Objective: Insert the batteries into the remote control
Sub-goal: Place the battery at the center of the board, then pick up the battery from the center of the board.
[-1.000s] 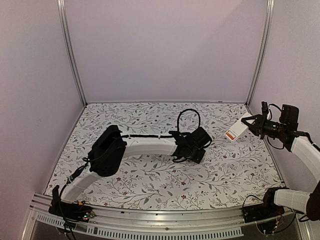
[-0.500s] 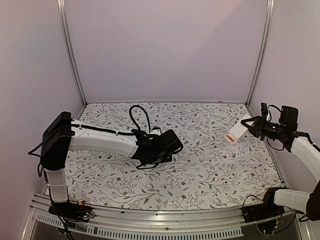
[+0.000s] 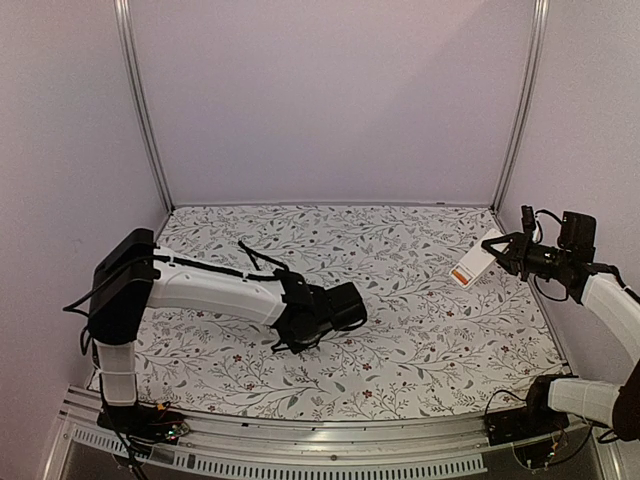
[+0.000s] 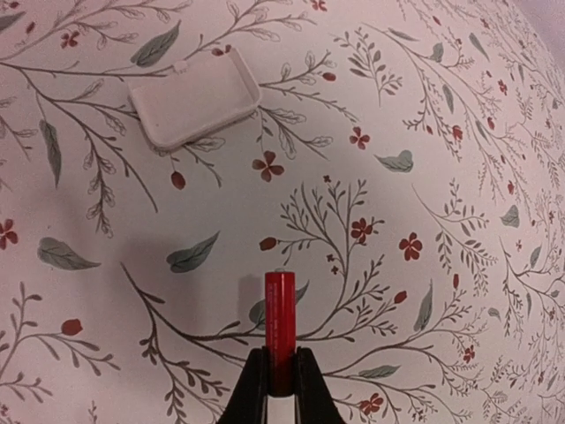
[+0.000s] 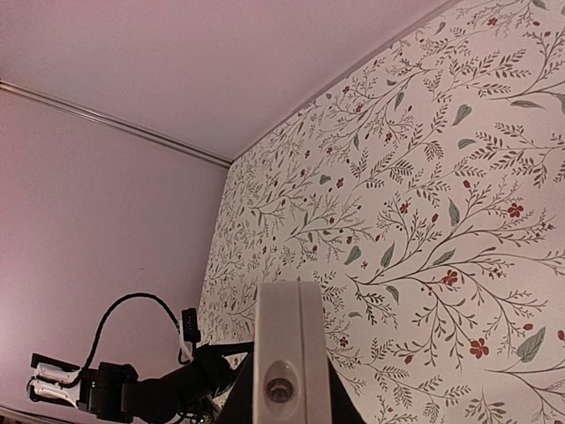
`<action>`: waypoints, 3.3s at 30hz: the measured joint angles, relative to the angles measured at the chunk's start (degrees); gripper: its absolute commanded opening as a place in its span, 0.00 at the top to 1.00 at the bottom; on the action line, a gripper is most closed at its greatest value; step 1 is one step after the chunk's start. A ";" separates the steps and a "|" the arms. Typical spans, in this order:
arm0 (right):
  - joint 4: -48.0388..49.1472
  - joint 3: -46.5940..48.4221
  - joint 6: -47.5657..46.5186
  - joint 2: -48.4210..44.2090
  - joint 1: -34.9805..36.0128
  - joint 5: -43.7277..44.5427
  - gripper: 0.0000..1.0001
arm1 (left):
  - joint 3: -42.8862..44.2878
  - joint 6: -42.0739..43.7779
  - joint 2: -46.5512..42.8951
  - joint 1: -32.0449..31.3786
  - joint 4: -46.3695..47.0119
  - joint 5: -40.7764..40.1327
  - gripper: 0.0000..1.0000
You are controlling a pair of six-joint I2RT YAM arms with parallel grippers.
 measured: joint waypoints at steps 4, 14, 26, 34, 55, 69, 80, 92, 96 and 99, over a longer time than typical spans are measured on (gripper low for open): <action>-0.02 0.00 -0.04 0.11 0.00 -0.04 1.00 | 0.61 -4.50 1.97 0.00 -0.63 0.39 1.00; -0.04 0.00 -0.04 0.22 0.00 -0.15 1.00 | 5.51 -9.33 7.74 0.11 -2.56 2.21 0.91; -0.07 0.00 -0.04 0.72 0.00 -0.17 1.00 | 6.12 -8.96 8.17 0.42 -2.91 3.15 0.70; -0.07 0.00 -0.11 0.72 0.00 -0.28 1.00 | 4.90 0.72 6.43 0.11 0.76 0.31 0.50; 0.00 -0.02 -1.64 4.81 5.05 -2.89 1.00 | -25.42 104.78 -28.06 19.78 36.20 40.70 0.00; 0.07 -0.02 -2.69 7.21 10.95 -3.80 1.00 | -7.06 139.58 -9.68 26.34 13.81 56.04 0.20; 0.28 -0.02 -2.73 8.24 11.04 -4.50 1.00 | -3.89 151.91 -3.67 25.83 7.58 56.35 0.30; 0.57 -0.02 -2.71 8.85 11.04 -4.66 1.00 | -2.95 156.87 1.53 23.78 8.41 56.15 0.48; 0.57 -0.02 -2.71 8.85 11.04 -4.68 1.00 | -2.38 157.76 2.01 23.19 8.44 56.08 0.61; 0.57 -0.02 -2.71 8.85 11.04 -4.68 1.00 | -2.03 158.05 2.54 22.91 8.35 56.02 0.67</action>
